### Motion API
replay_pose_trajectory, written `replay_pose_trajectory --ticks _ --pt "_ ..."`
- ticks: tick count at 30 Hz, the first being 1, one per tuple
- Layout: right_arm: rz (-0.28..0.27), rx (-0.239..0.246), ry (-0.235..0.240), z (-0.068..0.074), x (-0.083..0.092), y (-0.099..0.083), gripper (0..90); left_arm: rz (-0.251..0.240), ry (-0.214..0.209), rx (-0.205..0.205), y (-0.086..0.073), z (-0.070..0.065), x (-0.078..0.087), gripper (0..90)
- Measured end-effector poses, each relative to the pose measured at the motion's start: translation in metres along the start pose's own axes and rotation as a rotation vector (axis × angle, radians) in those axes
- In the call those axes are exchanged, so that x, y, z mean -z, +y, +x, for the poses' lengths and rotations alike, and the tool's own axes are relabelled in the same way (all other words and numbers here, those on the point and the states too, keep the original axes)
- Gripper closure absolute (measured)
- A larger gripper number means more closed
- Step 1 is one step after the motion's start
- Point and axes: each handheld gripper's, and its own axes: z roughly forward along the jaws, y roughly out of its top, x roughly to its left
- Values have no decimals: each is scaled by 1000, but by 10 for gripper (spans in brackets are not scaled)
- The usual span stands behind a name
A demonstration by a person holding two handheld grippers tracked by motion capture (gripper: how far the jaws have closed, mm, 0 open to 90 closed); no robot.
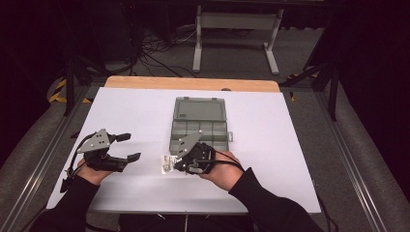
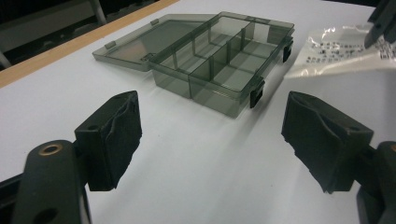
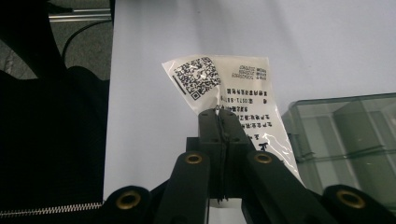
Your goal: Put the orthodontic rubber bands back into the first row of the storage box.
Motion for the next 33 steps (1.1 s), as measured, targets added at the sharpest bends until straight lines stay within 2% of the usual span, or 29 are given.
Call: replay_pose_trajectory --ticks 14,20,33 --pt "-26 -10 -74 -17 26 1 899 -2 0 2 0 0 0 205" --pt "-34 -26 -106 -28 37 2 899 -2 0 1 0 0 0 205" --pt "-17 -59 -156 -59 38 -3 899 0 -2 1 0 1 1 205"
